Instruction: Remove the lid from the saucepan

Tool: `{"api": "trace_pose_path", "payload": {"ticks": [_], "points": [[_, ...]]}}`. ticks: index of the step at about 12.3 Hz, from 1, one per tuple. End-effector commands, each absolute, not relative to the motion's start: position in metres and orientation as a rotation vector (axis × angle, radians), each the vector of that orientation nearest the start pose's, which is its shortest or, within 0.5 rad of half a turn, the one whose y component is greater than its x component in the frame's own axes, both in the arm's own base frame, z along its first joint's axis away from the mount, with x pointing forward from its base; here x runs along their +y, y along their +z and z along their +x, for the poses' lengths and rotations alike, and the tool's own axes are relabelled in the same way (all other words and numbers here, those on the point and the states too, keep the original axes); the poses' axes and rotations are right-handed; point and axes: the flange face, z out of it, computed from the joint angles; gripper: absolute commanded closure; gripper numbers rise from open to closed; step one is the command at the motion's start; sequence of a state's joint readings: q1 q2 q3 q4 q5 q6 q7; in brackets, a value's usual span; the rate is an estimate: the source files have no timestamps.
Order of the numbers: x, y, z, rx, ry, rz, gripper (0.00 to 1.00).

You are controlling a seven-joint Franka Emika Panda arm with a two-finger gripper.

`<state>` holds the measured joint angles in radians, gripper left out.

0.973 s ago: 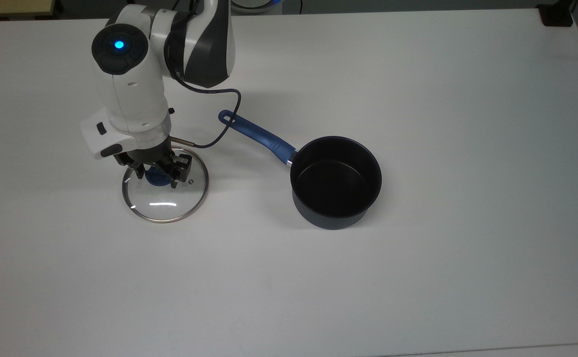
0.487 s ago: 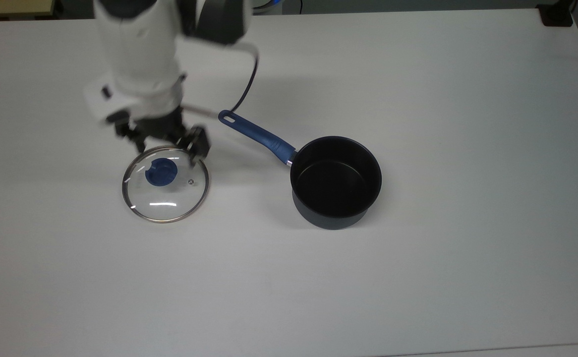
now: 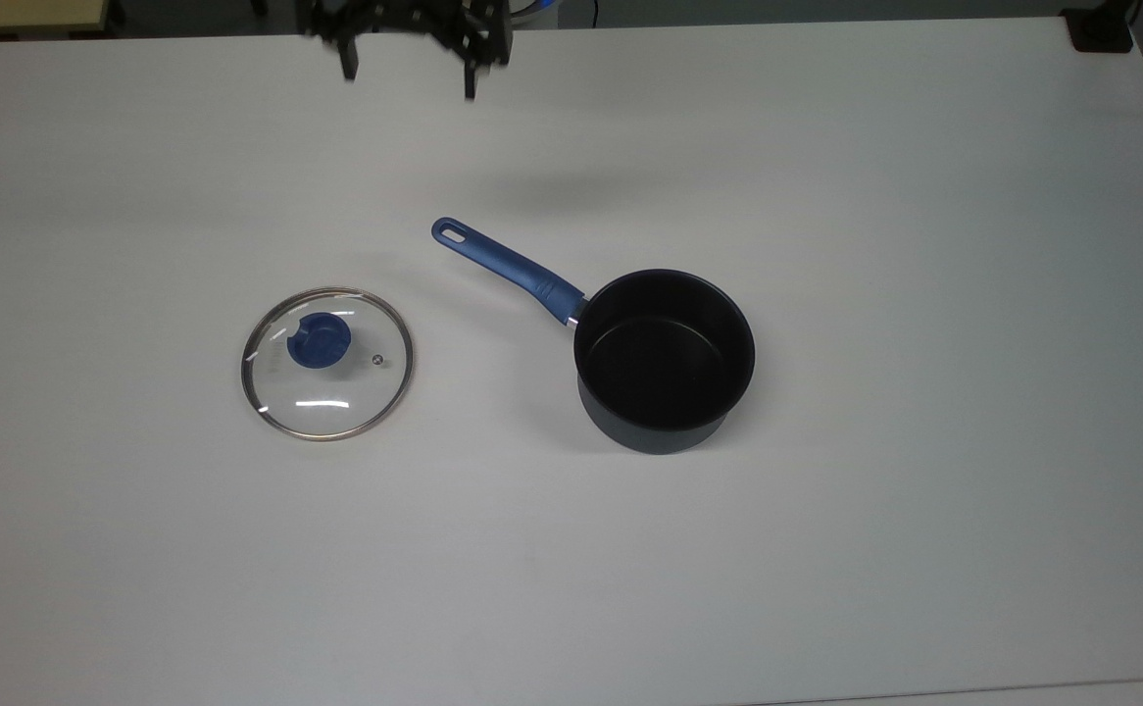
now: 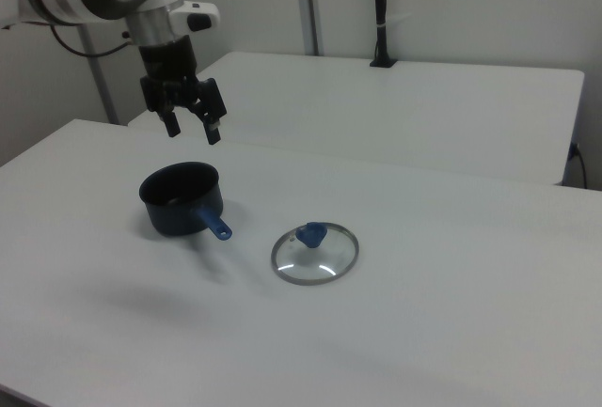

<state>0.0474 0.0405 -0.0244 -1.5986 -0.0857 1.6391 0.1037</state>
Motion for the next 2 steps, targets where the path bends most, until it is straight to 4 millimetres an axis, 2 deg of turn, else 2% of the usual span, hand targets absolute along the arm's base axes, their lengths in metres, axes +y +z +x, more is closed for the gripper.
{"api": "trace_pose_path", "payload": {"ticks": [1,2], "points": [[0.0042,0.5843,0.5599,0.049,0.049,-3.220,0.00],[0.0017,0.5819,0.5612,0.047,0.055,-3.221,0.00]]}}
